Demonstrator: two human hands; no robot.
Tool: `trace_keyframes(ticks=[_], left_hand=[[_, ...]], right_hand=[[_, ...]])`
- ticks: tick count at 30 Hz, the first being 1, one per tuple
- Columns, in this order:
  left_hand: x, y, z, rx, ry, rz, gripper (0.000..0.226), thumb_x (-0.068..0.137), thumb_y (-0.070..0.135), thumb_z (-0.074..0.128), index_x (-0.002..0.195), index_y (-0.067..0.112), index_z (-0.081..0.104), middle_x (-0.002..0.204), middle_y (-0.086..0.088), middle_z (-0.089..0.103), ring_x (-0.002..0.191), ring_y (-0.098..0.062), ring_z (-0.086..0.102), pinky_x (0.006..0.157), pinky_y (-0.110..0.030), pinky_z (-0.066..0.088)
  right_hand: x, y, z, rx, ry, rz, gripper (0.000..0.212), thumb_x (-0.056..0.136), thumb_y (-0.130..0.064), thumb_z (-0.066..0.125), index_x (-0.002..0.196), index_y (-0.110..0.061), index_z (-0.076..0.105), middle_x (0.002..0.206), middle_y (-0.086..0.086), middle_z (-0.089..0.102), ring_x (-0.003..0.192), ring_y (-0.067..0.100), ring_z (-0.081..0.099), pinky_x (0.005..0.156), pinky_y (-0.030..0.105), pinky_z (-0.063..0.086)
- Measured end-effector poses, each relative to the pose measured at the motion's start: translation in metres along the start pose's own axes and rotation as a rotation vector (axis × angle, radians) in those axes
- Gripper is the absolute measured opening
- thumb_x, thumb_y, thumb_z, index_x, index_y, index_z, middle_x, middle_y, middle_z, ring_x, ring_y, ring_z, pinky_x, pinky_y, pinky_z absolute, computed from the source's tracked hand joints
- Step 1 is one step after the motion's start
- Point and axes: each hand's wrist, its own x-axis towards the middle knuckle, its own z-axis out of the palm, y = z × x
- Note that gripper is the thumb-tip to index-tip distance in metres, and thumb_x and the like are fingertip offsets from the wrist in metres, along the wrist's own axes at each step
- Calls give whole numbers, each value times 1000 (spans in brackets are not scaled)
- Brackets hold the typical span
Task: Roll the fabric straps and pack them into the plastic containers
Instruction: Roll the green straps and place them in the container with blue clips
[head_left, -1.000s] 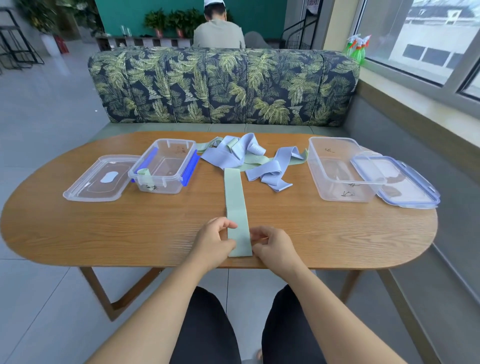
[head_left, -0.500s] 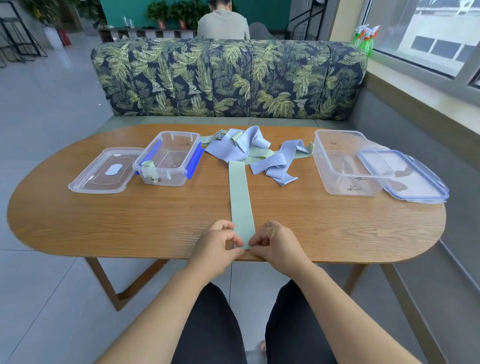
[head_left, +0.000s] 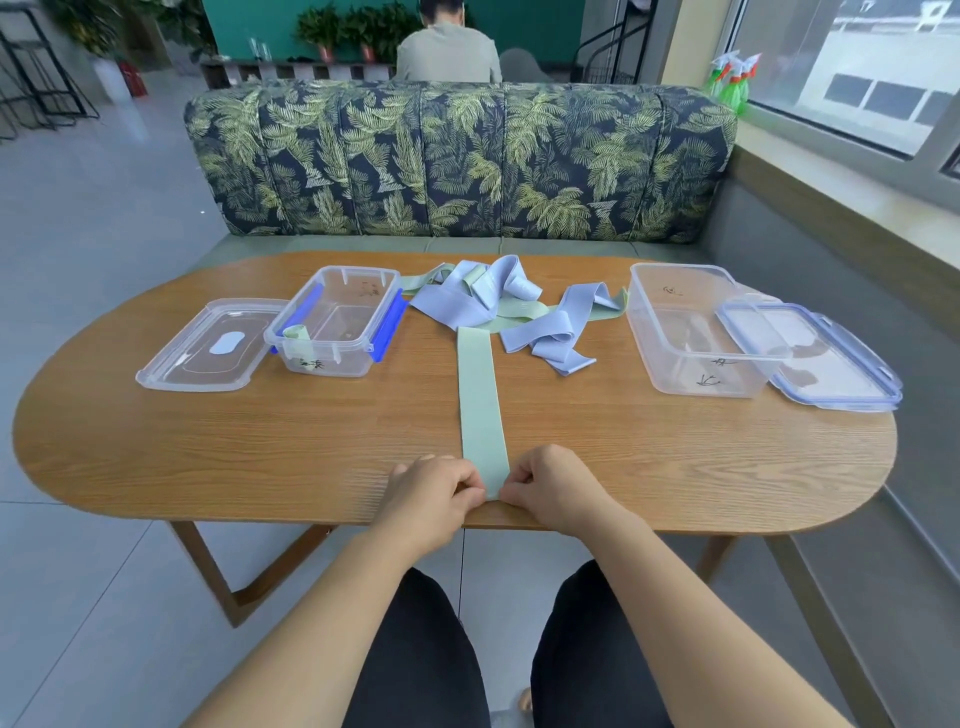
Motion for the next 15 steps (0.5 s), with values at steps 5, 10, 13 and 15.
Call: trace_keyframes(ticks=[5,10,13,15], left_hand=[[11,2,-10,-17,-80,-114,15,93,38,58,91,28,69,75,17,55,78,-2,36,96,-28,32],[22,-2,-13,2,-98,-146,19,87,43,66,89,25,72,78,14,60,78,-2,40,98,-30,32],[24,-4,-11,26,-98,-139,20,85,47,67,86,28,71,77,16,60,91,-12,38,93,-29,35],[24,-4,-10,49,-76,-91,17,86,46,66,81,31,69,81,16,62,95,-15,37,85,-27,35]], right_hand=[[11,-9,-12,-27,-97,95,25,79,-22,74,65,-14,54,71,0,54,68,17,49,60,27,41],[14,-18,-20,3,-173,159,18,77,-18,74,74,-11,58,59,3,56,52,16,48,50,23,40],[14,-18,-19,17,-177,172,17,76,-15,71,69,-10,57,47,1,55,42,13,46,47,19,40],[14,-18,-18,30,-179,177,18,76,-13,70,67,-10,55,43,-1,54,40,13,46,46,19,40]])
